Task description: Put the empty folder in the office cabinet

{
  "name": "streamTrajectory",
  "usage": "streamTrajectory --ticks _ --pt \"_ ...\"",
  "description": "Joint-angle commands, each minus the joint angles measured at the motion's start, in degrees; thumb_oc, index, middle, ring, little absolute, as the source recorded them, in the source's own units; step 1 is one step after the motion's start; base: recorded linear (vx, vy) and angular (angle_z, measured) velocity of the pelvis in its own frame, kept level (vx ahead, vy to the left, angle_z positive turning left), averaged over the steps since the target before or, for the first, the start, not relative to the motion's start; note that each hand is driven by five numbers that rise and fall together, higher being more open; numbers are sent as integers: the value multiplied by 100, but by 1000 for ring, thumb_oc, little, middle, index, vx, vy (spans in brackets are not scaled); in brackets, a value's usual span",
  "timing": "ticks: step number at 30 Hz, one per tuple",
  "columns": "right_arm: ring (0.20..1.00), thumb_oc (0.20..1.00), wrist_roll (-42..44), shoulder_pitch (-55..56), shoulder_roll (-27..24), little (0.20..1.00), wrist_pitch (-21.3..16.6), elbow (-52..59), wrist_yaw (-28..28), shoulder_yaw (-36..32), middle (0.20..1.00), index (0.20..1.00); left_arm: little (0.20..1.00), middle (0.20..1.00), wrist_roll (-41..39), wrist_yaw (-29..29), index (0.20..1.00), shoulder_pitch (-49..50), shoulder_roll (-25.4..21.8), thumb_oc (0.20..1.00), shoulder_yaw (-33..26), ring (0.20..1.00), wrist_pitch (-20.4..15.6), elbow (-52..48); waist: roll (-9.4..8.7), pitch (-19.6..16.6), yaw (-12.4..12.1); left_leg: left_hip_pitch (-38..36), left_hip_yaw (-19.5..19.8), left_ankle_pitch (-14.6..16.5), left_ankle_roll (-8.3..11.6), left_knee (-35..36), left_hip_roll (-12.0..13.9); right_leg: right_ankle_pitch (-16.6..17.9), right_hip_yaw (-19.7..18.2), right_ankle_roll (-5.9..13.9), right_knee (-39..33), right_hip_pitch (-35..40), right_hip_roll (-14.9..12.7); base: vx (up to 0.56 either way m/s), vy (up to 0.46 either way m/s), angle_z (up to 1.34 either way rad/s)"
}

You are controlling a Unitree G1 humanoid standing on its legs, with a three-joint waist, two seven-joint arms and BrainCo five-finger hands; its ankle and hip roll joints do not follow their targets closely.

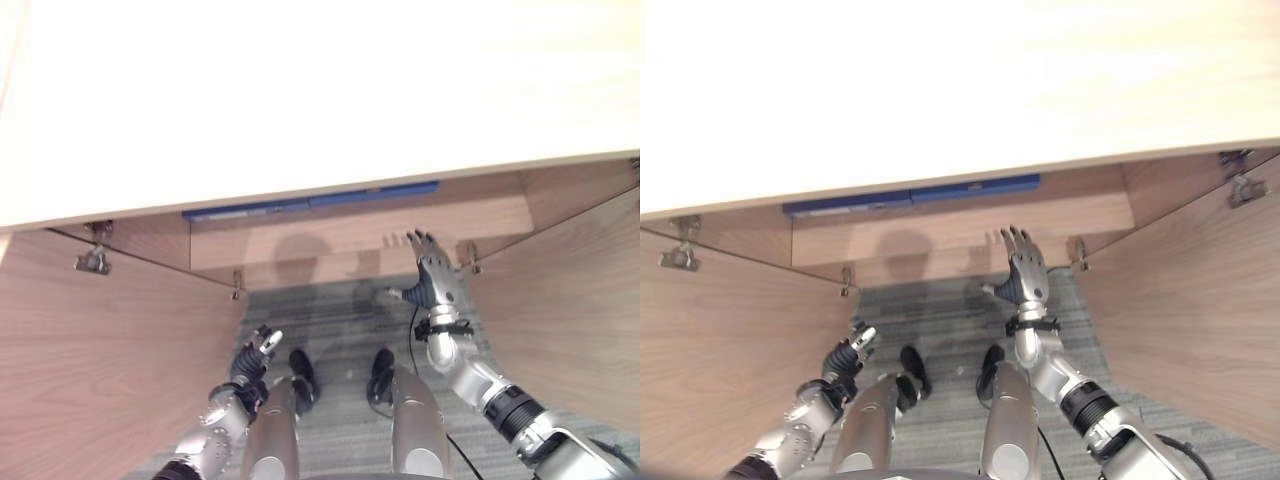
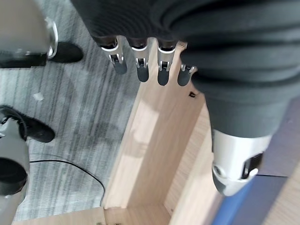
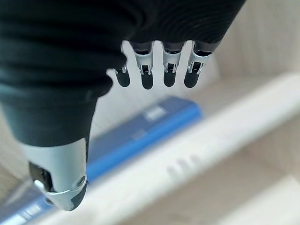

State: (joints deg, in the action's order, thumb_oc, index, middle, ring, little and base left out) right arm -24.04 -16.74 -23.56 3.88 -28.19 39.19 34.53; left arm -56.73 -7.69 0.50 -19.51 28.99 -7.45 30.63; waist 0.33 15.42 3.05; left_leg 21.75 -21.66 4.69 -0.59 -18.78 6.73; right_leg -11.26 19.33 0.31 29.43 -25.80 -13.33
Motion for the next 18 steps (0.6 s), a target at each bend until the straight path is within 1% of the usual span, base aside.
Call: streamTrajectory --ticks 1,2,3,4,5,6,7,8,9,11,12,14,15,16,17,18 --pt "1000 1000 613 -105 248 1000 -184 -372 -266 9 1000 1000 1000 1000 371 34 1000 156 165 1000 0 1000 71 191 48 -217 -45 -578 472 -196 235 926 -50 851 -56 783 -1289 671 -116 44 82 -4" --pt "1000 1000 1073 37 490 1000 -198 -853 -520 -108 1000 1000 1000 1000 606 19 1000 119 536 1000 -227 1000 197 791 92 -407 -39 -985 453 -458 268 1590 -166 1157 -60 889 -1902 1008 -4 55 82 -7" --pt "1000 1000 1297 94 592 1000 -205 -1018 -645 -173 1000 1000 1000 1000 725 11 1000 119 660 1000 -338 1000 269 1109 102 -516 -34 -1146 435 -526 276 1842 -211 1234 -75 931 -2127 1131 53 55 83 -8" --pt "1000 1000 1301 90 591 1000 -210 -1025 -645 -168 1000 1000 1000 1000 733 21 1000 112 671 1000 -345 1000 262 1131 105 -505 -36 -1179 429 -545 277 1881 -215 1249 -76 933 -2154 1156 60 66 71 -18" --pt "1000 1000 1866 218 812 1000 -213 -1391 -898 -328 1000 1000 1000 1000 1181 6 1000 22 969 1000 -576 1000 463 1918 136 -775 -42 -1488 383 -725 313 2361 -300 1406 -99 993 -2578 1420 149 55 48 -22" --pt "1000 1000 1870 214 810 1000 -217 -1396 -898 -325 1000 1000 1000 1000 1191 16 1000 10 981 1000 -585 1000 455 1941 140 -768 -42 -1496 380 -724 314 2362 -298 1417 -100 993 -2598 1434 155 84 87 -36" --pt "1000 1000 2135 321 891 1000 -190 -1589 -1092 -456 1000 1000 1000 1000 1644 -2 1000 -119 1179 1000 -798 1000 565 2563 167 -950 -25 -1575 384 -681 330 2378 -354 1458 -134 1009 -2808 1596 202 42 68 -23" --pt "1000 1000 2294 404 940 1000 -181 -1715 -1167 -535 1000 1000 1000 1000 1987 -7 1000 -235 1253 1000 -885 1000 588 2893 185 -1021 -9 -1618 386 -650 336 2378 -376 1442 -124 1011 -2813 1675 197 42 69 -18" --pt "1000 1000 2295 400 938 1000 -183 -1717 -1167 -534 1000 1000 1000 1000 1995 -1 1000 -245 1260 1000 -892 1000 581 2909 187 -1016 -6 -1622 387 -649 335 2378 -377 1442 -123 1012 -2814 1680 197 41 62 -1" --pt "1000 1000 2530 587 957 1000 -199 -1842 -1347 -781 1000 1000 1000 1000 2628 -6 1000 -455 1330 1000 -1084 1000 677 3522 228 -1080 38 -1752 365 -604 315 2378 -419 1354 -96 1013 -2569 1773 115 73 80 1" --pt "1000 1000 2803 832 1034 1000 -269 -2040 -1488 -1038 1000 1000 1000 1000 3337 -46 1000 -627 1358 1000 -1335 1000 750 4074 214 -1101 97 -1918 403 -566 292 2378 -445 1260 -79 1022 -2322 1880 37 90 65 6" --pt "1000 1000 3294 1022 1096 1000 -434 -2253 -1669 -1354 1000 1000 1000 1000 3858 -87 1000 -714 1289 1000 -1563 1000 772 4415 189 -1116 142 -2008 427 -586 301 2378 -414 1215 -138 1031 -2166 1877 5 60 7 7" --pt "1000 1000 3297 1019 1096 1000 -438 -2256 -1670 -1354 1000 1000 1000 1000 3861 -86 1000 -718 1289 1000 -1565 1000 769 4420 187 -1113 143 -2011 427 -586 301 2378 -415 1211 -139 1032 -2161 1877 3 20 -26 9" --pt "1000 1000 3641 1147 1135 1000 -546 -2316 -1751 -1568 1000 1000 1000 1000 4009 -113 1000 -751 1256 1000 -1646 1000 758 4531 179 -1106 184 -2040 474 -613 284 2378 -406 1159 -276 1047 -2027 1874 -19 -1 -37 13" --pt "1000 1000 3962 1244 1161 1000 -620 -2339 -1849 -1730 1000 1000 1000 1000 4098 -118 1000 -766 1202 1000 -1705 1000 772 4576 162 -1089 219 -2062 508 -619 267 2378 -384 1126 -491 1046 -1841 1829 -5 -61 -82 9" --pt "1000 1000 4282 1287 1213 1000 -708 -2563 -1939 -1911 1000 1000 1000 1000 4212 -138 1000 -805 1140 1000 -1774 1000 786 4646 167 -1102 244 -1994 492 -714 225 2378 -325 1201 -743 993 -1682 1722 54 -51 -182 27"
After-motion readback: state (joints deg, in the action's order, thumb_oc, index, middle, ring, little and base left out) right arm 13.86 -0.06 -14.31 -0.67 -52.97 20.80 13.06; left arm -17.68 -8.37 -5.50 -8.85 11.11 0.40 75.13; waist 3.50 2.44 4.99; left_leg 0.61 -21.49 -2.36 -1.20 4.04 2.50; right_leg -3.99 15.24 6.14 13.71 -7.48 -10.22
